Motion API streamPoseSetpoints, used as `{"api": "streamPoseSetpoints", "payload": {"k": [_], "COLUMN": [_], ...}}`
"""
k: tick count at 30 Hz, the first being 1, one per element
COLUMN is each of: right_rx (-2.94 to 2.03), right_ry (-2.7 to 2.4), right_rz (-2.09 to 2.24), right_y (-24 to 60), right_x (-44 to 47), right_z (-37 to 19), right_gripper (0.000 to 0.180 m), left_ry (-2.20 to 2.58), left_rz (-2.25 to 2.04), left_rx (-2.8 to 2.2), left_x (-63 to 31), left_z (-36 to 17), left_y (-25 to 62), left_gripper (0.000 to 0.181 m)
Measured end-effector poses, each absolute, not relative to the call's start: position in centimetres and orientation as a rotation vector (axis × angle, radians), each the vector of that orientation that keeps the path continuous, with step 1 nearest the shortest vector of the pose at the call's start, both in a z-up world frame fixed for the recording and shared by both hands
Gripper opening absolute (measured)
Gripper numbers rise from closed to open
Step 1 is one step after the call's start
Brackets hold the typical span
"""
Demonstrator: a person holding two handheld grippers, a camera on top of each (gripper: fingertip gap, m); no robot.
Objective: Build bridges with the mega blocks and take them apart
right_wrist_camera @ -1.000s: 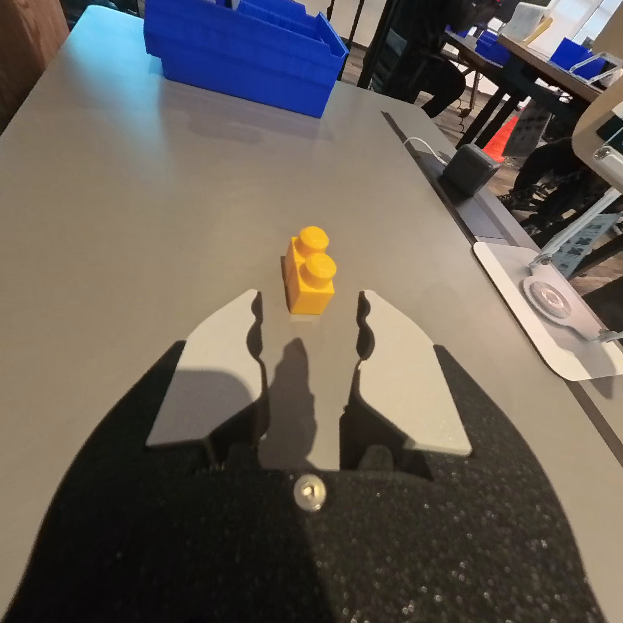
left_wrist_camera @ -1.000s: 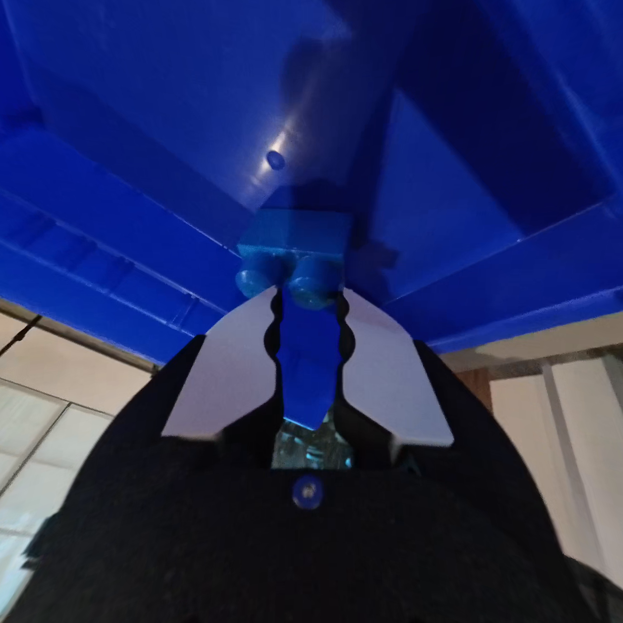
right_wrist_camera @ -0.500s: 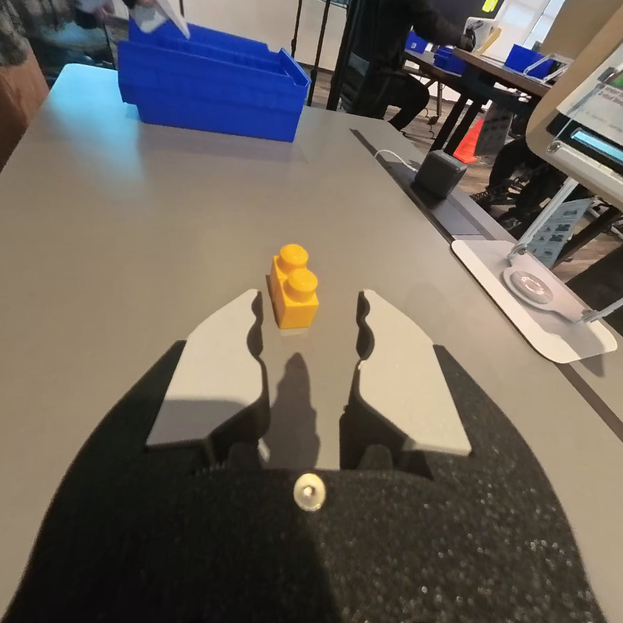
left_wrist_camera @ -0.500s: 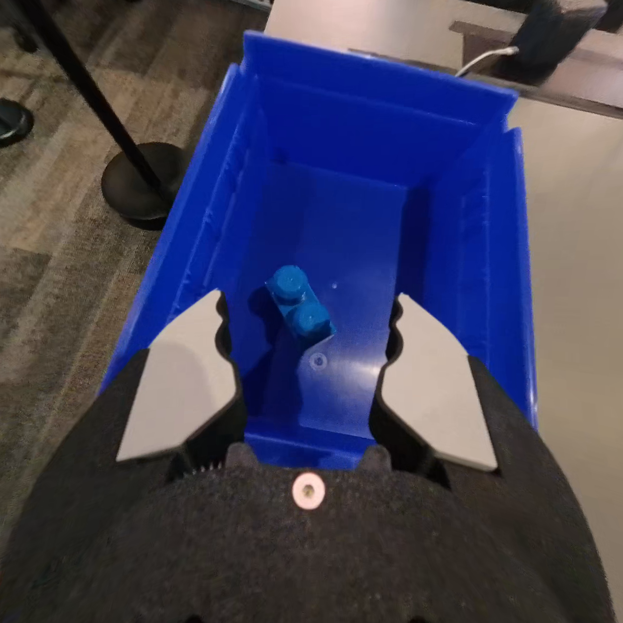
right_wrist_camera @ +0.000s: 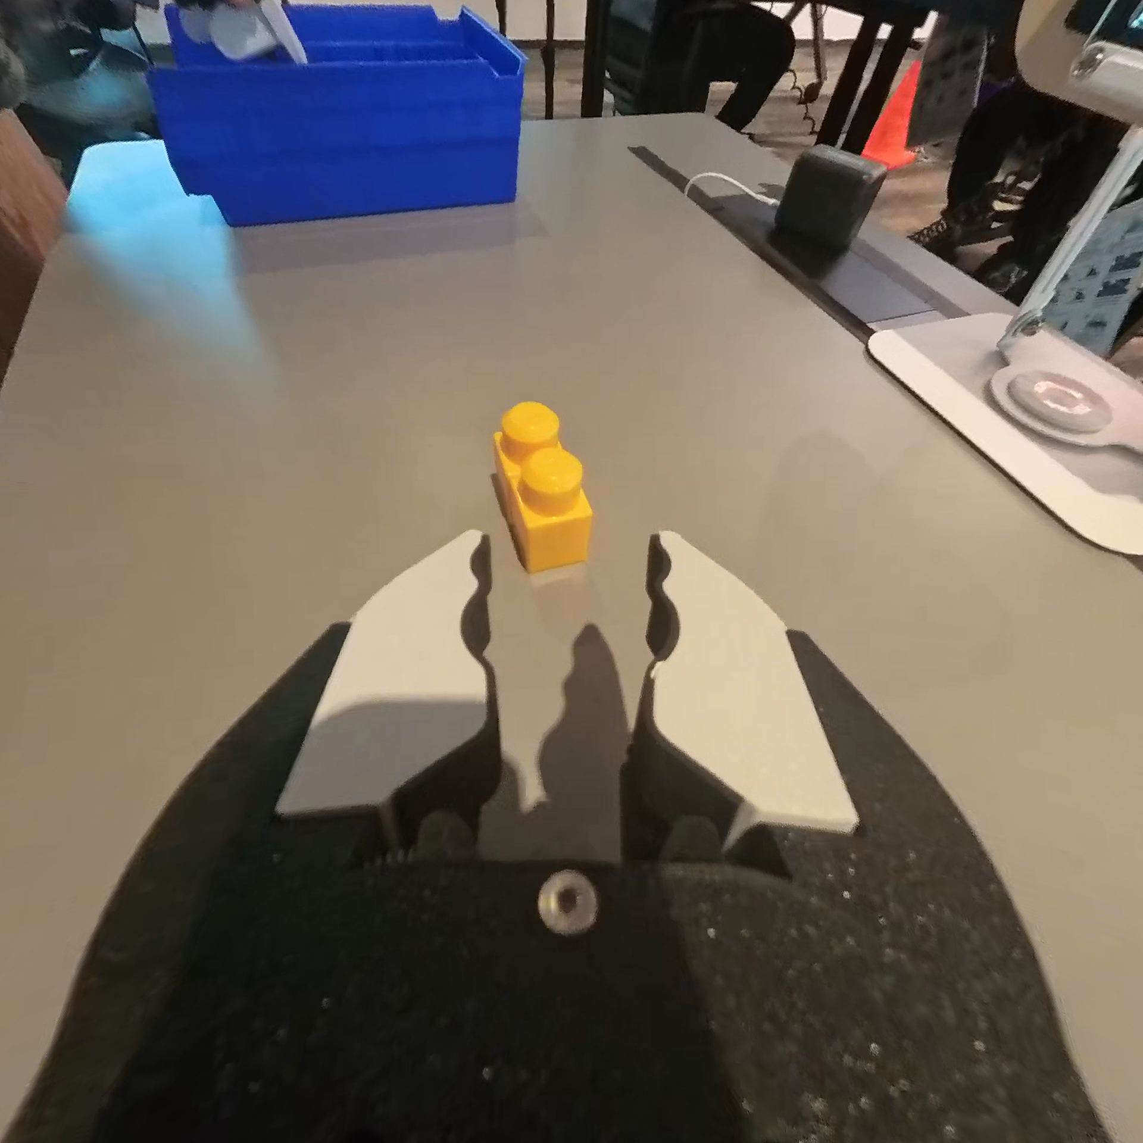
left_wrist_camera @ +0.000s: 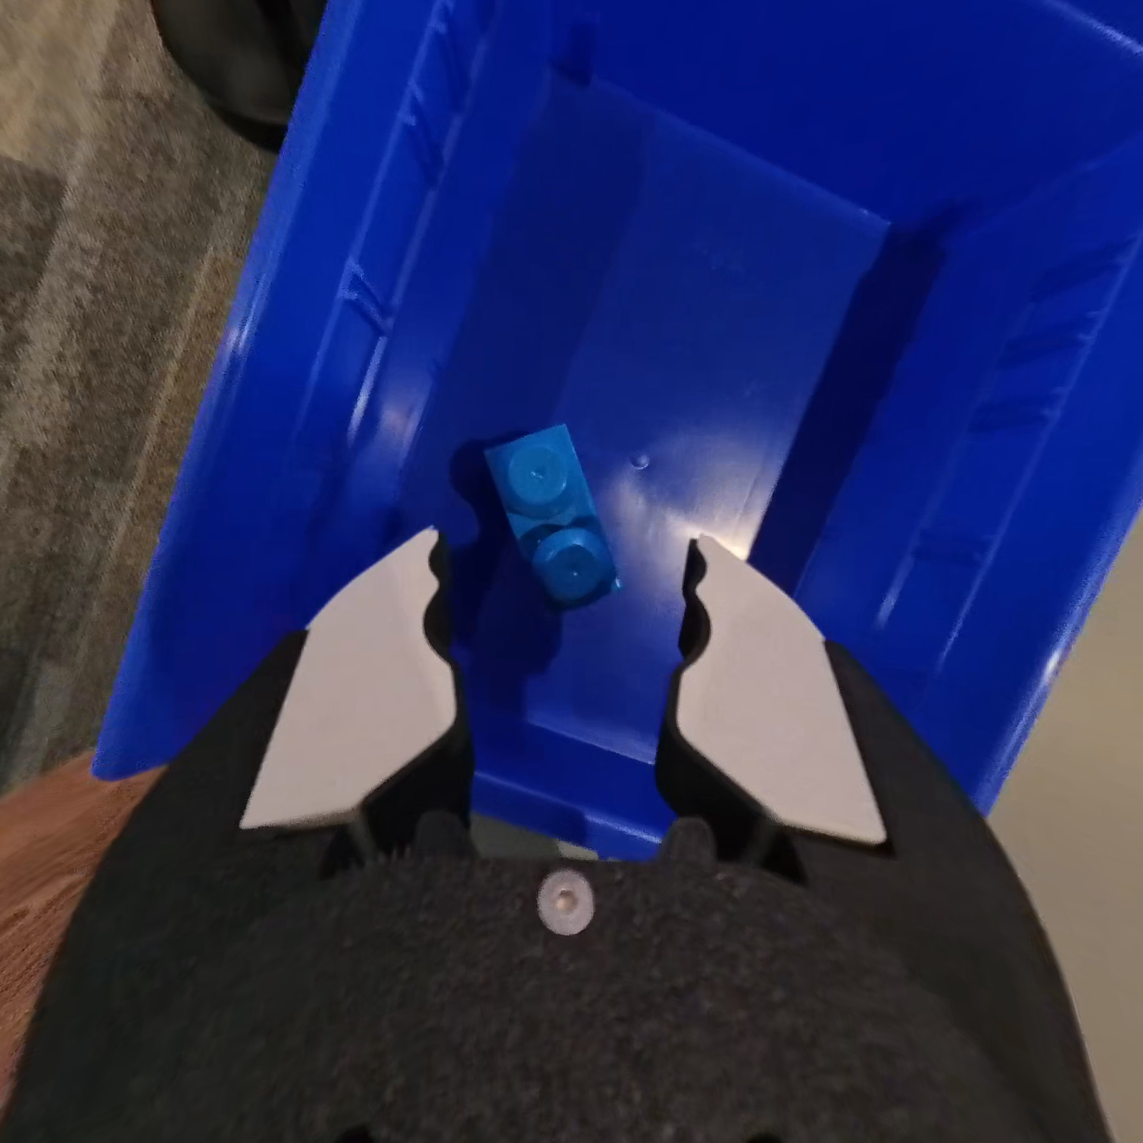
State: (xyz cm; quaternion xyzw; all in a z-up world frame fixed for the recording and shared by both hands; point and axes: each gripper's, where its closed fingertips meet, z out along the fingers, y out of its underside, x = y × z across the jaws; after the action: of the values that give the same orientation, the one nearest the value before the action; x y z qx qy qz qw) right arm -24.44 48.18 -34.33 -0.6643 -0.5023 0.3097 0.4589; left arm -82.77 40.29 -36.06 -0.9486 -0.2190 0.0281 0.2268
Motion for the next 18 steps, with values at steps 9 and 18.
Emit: {"api": "streamPoseSetpoints", "payload": {"k": [9,18], "right_rx": [-1.592,-1.545], "right_ry": [-1.215,-1.148], "right_rz": [0.783,0.773], "right_y": [47.7,48.5], "right_x": [-24.5,-23.1], "right_z": [-32.9,-31.4], "right_gripper": [0.046,0.035], "left_ry": [-0.740,-0.283], "left_rz": [0.108,0.139], "left_rx": [-2.757,-2.787], "left_x": [-83.2,-83.0], "left_z": [-40.3,-37.0], "left_y": [39.8,41.8], "left_gripper": [0.070,0.037]}}
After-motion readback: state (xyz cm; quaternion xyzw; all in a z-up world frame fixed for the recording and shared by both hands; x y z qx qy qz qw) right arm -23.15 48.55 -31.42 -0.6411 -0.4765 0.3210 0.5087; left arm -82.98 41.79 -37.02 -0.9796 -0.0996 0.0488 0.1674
